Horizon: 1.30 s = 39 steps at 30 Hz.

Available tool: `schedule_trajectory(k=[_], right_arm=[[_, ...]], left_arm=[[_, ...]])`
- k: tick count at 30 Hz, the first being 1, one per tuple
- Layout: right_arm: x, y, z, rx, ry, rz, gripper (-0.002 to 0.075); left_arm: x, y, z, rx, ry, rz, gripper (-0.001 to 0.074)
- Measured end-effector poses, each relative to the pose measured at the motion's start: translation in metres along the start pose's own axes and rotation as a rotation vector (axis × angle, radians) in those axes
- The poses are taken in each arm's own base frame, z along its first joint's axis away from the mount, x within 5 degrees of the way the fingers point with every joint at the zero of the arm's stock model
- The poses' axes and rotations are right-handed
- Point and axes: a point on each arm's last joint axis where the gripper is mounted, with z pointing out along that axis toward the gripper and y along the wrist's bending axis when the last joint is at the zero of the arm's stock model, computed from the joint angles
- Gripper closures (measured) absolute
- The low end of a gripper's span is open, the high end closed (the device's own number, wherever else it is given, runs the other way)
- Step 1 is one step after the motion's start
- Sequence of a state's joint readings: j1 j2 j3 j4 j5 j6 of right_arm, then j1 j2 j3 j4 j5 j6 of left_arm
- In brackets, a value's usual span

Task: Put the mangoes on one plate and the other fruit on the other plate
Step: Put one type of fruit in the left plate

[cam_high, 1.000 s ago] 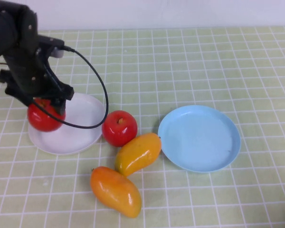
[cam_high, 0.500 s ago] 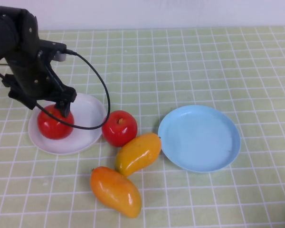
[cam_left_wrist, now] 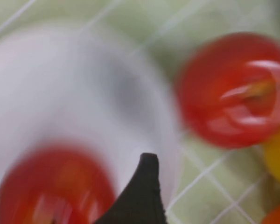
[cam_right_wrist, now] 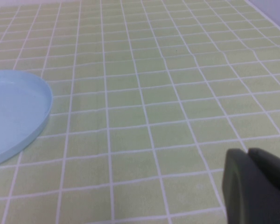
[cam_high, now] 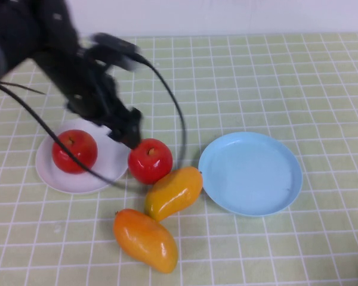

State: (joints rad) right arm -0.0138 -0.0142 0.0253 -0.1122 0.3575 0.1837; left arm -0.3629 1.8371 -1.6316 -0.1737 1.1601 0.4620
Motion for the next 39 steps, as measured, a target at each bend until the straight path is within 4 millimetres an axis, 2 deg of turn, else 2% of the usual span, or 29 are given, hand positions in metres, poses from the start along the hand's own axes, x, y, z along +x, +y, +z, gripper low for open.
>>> schedule_trajectory(k=[4, 7, 10, 21, 39], right_arm=[[0.000, 0.000, 0.000, 0.000, 0.000, 0.000, 0.0743], [0.000, 0.000, 0.000, 0.000, 0.000, 0.000, 0.0743], [0.000, 0.000, 0.000, 0.000, 0.000, 0.000, 0.0743], [0.000, 0.000, 0.000, 0.000, 0.000, 0.000, 0.0743], [0.000, 0.000, 0.000, 0.000, 0.000, 0.000, 0.0743]], left_arm=[[-0.014, -0.043, 0.006, 0.029, -0.002, 0.405, 0.0066], [-0.018, -0.059, 0.007, 0.040, -0.004, 0.582, 0.0066], [-0.019, -0.066, 0.008, 0.035, 0.001, 0.687, 0.0066], [-0.014, -0.051, 0.009, -0.086, 0.117, 0.803, 0.0066], [-0.022, -0.048, 0.039, -0.074, 0.103, 0.913, 0.0066]])
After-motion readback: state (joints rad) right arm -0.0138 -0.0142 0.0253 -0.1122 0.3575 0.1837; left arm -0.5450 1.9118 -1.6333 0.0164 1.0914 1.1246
